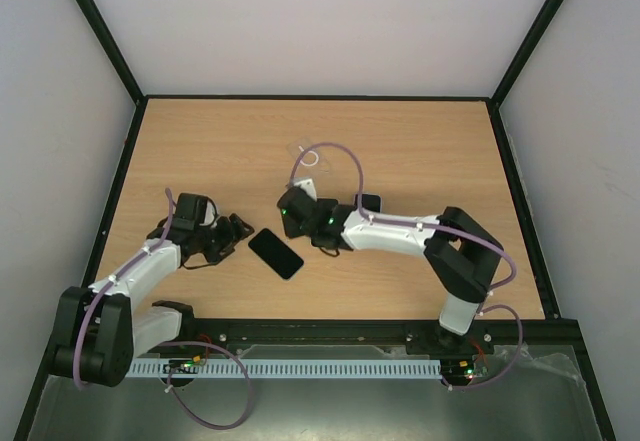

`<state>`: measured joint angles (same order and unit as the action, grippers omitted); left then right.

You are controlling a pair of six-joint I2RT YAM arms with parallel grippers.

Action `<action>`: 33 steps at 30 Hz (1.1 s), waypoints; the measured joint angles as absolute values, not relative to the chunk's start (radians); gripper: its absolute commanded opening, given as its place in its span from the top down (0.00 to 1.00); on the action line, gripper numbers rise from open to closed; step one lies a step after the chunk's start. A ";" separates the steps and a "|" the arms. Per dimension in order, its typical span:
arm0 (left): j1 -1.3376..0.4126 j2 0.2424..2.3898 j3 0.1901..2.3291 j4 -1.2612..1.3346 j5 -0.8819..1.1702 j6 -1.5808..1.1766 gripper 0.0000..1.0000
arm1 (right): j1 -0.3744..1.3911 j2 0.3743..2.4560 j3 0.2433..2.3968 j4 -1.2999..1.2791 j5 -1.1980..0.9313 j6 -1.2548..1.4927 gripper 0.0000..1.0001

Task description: Put the phone into the phone case

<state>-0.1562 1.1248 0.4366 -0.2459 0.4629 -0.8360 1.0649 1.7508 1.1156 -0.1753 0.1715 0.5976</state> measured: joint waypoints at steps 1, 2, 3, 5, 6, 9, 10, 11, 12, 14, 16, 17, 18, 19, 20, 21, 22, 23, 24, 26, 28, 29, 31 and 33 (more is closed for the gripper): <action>-0.156 1.125 0.440 -0.245 0.463 -0.828 0.18 | 1.039 1.758 1.126 -0.170 0.170 0.579 0.32; -0.156 1.124 0.443 -0.245 0.464 -0.820 0.18 | 1.006 1.770 1.143 -0.169 0.173 0.558 0.28; -0.156 1.124 0.445 -0.241 0.469 -0.812 0.18 | 0.974 1.788 1.168 -0.167 0.175 0.535 0.25; -0.156 1.118 0.445 -0.232 0.480 -0.802 0.17 | 0.912 1.840 1.232 -0.162 0.177 0.491 0.16; -0.156 1.110 0.445 -0.228 0.486 -0.796 0.16 | 0.882 1.870 1.267 -0.160 0.174 0.469 0.13; -0.156 1.076 0.445 -0.217 0.497 -0.789 0.16 | 0.805 1.960 1.379 -0.170 0.150 0.414 0.04; -0.156 1.061 0.445 -0.214 0.498 -0.788 0.15 | 0.778 1.996 1.426 -0.178 0.139 0.396 0.01; -0.156 1.048 0.445 -0.211 0.500 -0.788 0.15 | 0.756 2.030 1.470 -0.185 0.128 0.381 0.02; -0.156 1.037 0.445 -0.208 0.501 -0.788 0.15 | 0.736 2.062 1.510 -0.196 0.118 0.367 0.03; -0.156 1.027 0.445 -0.202 0.508 -0.788 0.15 | 0.701 2.112 1.570 -0.214 0.103 0.338 0.03; -0.156 1.026 0.445 -0.196 0.518 -0.788 0.14 | 0.671 2.162 1.626 -0.236 0.085 0.311 0.02; -0.156 1.026 0.445 -0.192 0.525 -0.788 0.14 | 0.660 2.180 1.645 -0.245 0.076 0.297 0.02; -0.156 1.026 0.445 -0.189 0.532 -0.788 0.14 | 0.651 2.197 1.660 -0.254 0.064 0.286 0.02; -0.156 1.026 0.445 -0.185 0.540 -0.789 0.14 | 0.645 2.210 1.670 -0.259 0.053 0.274 0.01; -0.156 1.026 0.445 -0.183 0.546 -0.788 0.14 | 0.639 2.222 1.679 -0.265 0.041 0.264 0.02; -0.156 1.026 0.445 -0.181 0.551 -0.788 0.14 | 0.634 2.232 1.684 -0.269 0.031 0.252 0.01; -0.156 1.025 0.445 -0.181 0.553 -0.788 0.14 | 0.631 2.241 1.692 -0.276 0.024 0.242 0.01; -0.156 1.024 0.445 -0.181 0.554 -0.788 0.14 | 0.629 2.251 1.699 -0.281 0.017 0.230 0.01; -0.156 1.022 0.445 -0.181 0.556 -0.788 0.14 | 0.628 2.262 1.708 -0.288 0.010 0.220 0.01; -0.156 1.019 0.445 -0.181 0.558 -0.788 0.14 | 0.628 2.283 1.727 -0.299 0.002 0.203 0.01; -0.156 1.016 0.445 -0.181 0.560 -0.788 0.15 | 0.628 2.302 1.741 -0.313 -0.001 0.185 0.01; -0.156 1.015 0.445 -0.181 0.560 -0.788 0.15 | 0.628 2.309 1.744 -0.316 -0.001 0.179 0.02; -0.156 1.012 0.445 -0.181 0.561 -0.787 0.15 | 0.628 2.319 1.745 -0.323 -0.004 0.173 0.05; -0.156 1.012 0.445 -0.181 0.561 -0.787 0.15 | 0.628 2.320 1.748 -0.328 -0.003 0.164 0.08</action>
